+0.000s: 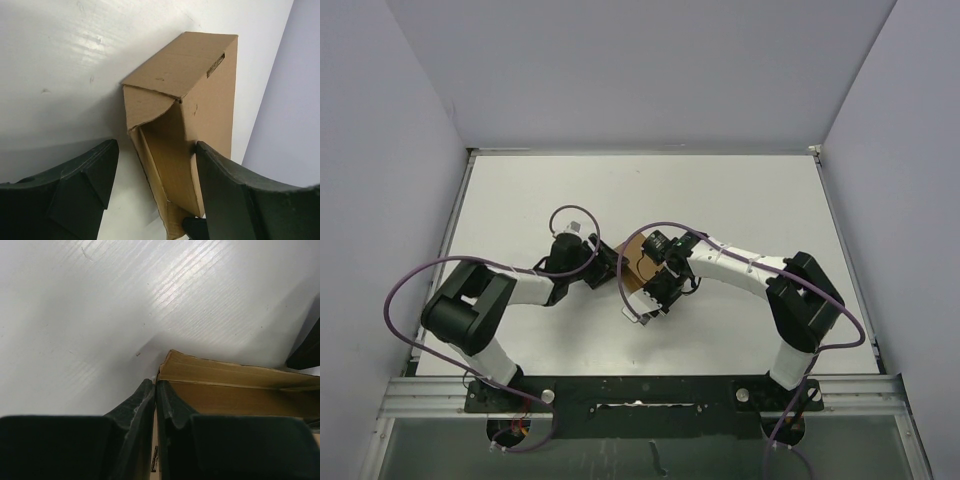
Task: Fold the paper box
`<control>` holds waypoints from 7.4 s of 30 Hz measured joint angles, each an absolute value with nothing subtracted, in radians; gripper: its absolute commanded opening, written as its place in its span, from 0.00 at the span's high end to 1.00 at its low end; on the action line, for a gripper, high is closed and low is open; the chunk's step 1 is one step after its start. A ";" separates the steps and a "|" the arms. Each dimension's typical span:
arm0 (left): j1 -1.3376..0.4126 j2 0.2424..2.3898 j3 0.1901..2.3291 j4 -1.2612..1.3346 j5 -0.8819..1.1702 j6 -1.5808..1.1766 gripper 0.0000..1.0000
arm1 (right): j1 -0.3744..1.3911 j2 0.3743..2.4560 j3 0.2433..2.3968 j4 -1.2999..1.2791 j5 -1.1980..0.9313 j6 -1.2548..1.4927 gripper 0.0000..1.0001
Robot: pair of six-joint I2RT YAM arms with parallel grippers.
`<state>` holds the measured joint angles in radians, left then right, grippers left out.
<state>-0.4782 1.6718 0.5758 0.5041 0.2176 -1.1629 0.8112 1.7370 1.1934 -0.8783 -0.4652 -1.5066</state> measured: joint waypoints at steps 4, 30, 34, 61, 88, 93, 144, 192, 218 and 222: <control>-0.476 1.639 0.562 0.468 0.220 -1.145 0.35 | 0.809 1.737 1.193 -0.878 -0.467 -1.511 0.93; -0.360 1.692 0.637 0.488 0.333 -1.035 0.26 | 0.805 1.737 1.187 -0.892 -0.487 -1.516 0.94; -0.360 1.713 0.647 0.486 0.338 -1.028 0.35 | 0.805 1.737 1.187 -0.892 -0.487 -1.517 0.94; -0.361 1.731 0.632 0.513 0.338 -0.990 0.47 | 0.860 1.814 1.282 -0.926 -0.496 -1.453 0.93; -0.374 1.731 0.627 0.525 0.319 -0.990 0.48 | 0.912 1.846 1.288 -0.856 -0.457 -1.280 0.91; -0.374 1.731 0.627 0.525 0.319 -0.990 0.50 | 0.918 1.846 1.288 -0.841 -0.444 -1.274 0.92; -0.378 1.731 0.628 0.535 0.315 -0.991 0.53 | 0.896 1.861 1.314 -0.863 -0.502 -1.298 0.94; -0.381 1.731 0.629 0.527 0.318 -1.009 0.53 | 0.923 1.758 1.187 -0.703 -0.329 -1.000 0.89; -0.385 1.731 0.633 0.520 0.311 -1.013 0.51 | 0.884 1.695 1.161 -0.696 -0.316 -1.005 0.57; -0.385 1.731 0.633 0.519 0.311 -1.016 0.50 | 0.881 1.673 1.166 -0.705 -0.371 -1.003 0.50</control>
